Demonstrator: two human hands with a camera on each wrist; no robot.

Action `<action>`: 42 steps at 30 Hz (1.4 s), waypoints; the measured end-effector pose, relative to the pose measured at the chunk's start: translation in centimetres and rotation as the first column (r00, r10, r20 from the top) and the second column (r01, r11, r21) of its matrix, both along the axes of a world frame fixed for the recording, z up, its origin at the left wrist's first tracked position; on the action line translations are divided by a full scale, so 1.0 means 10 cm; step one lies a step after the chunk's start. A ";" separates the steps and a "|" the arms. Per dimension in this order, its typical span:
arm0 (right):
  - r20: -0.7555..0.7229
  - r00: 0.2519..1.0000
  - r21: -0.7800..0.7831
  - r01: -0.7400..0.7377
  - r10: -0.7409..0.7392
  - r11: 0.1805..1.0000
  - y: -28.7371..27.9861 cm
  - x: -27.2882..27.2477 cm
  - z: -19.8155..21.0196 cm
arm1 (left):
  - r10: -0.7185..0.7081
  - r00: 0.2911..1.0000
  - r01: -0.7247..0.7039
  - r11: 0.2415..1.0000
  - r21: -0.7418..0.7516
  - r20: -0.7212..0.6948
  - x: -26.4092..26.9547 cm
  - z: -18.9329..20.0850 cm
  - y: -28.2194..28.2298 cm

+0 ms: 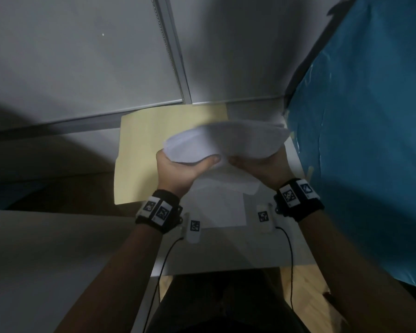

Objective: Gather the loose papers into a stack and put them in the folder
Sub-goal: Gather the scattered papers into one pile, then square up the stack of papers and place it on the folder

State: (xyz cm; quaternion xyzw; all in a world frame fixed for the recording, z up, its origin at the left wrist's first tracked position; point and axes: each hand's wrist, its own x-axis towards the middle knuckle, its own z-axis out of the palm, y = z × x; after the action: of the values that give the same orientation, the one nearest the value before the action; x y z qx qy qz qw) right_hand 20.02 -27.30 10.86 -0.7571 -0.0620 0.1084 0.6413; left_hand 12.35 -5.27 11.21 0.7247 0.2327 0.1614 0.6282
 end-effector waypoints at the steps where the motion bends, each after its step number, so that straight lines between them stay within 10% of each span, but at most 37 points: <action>1: 0.031 0.999 0.020 0.006 -0.007 1.000 0.01 -0.01 0.04 | 0.044 0.999 -0.044 0.999 -0.016 0.007 0.01 0.01 -0.02; 14: -0.213 0.977 -0.219 -0.054 0.006 0.974 0.10 -0.10 -0.79 | 0.054 0.955 -0.020 0.993 0.120 -0.292 -0.20 -0.83 0.10; 21: -0.275 0.955 -0.553 -0.062 -0.111 0.831 0.36 -0.25 -1.29 | 0.170 0.698 0.087 0.944 0.318 -0.695 -0.24 -1.37 0.10; 26: -0.449 0.871 -0.493 -0.057 -0.198 0.868 0.40 -0.22 -1.26 | 0.152 0.727 -0.186 0.982 0.020 -0.670 -0.20 -1.28 0.07; 37: -0.416 0.908 0.142 0.004 0.056 0.990 -0.39 -0.15 -0.71 | -0.333 0.888 0.236 0.922 -0.308 -0.318 -0.31 -0.64 0.31; 42: -0.433 0.898 0.115 -0.024 0.072 0.993 -0.12 -0.03 -0.33 | -0.285 0.925 0.241 0.951 -0.193 -0.252 -0.10 -0.40 0.19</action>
State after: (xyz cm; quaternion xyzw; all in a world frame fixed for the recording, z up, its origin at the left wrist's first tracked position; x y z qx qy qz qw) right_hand 19.75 -28.54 7.57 -0.6763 0.0587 0.2876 0.6756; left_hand 11.39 -3.34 7.25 0.7125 0.2307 -0.0464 0.6610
